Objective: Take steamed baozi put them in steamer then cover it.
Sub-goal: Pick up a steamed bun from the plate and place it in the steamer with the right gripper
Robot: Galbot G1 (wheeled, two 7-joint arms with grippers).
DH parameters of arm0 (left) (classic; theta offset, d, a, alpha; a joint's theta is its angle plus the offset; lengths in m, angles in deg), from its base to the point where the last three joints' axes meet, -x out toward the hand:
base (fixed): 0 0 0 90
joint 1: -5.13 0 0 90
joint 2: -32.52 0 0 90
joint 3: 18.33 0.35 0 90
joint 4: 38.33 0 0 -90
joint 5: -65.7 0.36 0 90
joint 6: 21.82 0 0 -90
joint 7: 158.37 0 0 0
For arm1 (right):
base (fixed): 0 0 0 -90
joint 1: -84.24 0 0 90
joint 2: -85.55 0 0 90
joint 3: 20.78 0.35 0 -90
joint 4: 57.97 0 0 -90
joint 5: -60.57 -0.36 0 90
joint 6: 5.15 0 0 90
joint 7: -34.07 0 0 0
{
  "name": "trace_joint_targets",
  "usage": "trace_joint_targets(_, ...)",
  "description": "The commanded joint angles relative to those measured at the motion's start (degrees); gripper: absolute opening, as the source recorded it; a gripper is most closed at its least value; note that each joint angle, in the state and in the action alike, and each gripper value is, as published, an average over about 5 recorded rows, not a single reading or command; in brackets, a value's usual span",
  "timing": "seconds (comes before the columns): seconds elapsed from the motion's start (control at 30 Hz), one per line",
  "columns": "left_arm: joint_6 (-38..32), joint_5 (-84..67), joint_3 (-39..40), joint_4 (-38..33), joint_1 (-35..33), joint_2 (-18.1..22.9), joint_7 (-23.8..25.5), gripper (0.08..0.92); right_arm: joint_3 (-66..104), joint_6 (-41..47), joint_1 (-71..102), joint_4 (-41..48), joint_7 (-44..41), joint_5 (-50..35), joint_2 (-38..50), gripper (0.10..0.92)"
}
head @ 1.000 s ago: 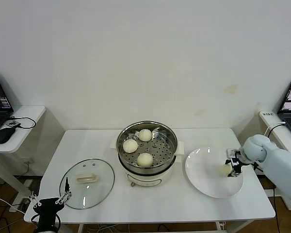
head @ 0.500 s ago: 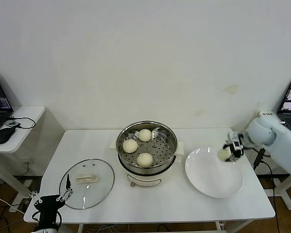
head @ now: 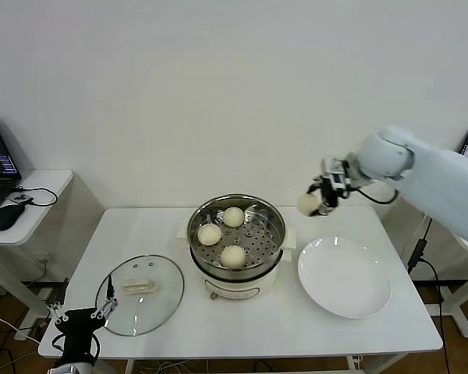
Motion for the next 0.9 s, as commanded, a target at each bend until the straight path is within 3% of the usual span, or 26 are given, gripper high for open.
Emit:
trace_joint_targets(0.03, -0.03, 0.14, -0.21, -0.03, 0.00, 0.07, 0.03, 0.823, -7.73, 7.71, -5.67, 1.39, 6.08, -15.10, -14.07, 0.611)
trace_joint_targets(0.37, -0.37, -0.41, -1.36, -0.03, -0.52, -0.12, -0.08, 0.823, -9.30, 6.76, 0.92, 6.53, 4.95, -7.81, -20.35, 0.619)
trace_joint_targets(0.9, -0.52, -0.69, -1.24, 0.46, -0.13, 0.11, -0.15, 0.823, -8.53, 3.45, 5.51, 11.63, 3.11, 2.41, -20.03, 0.619)
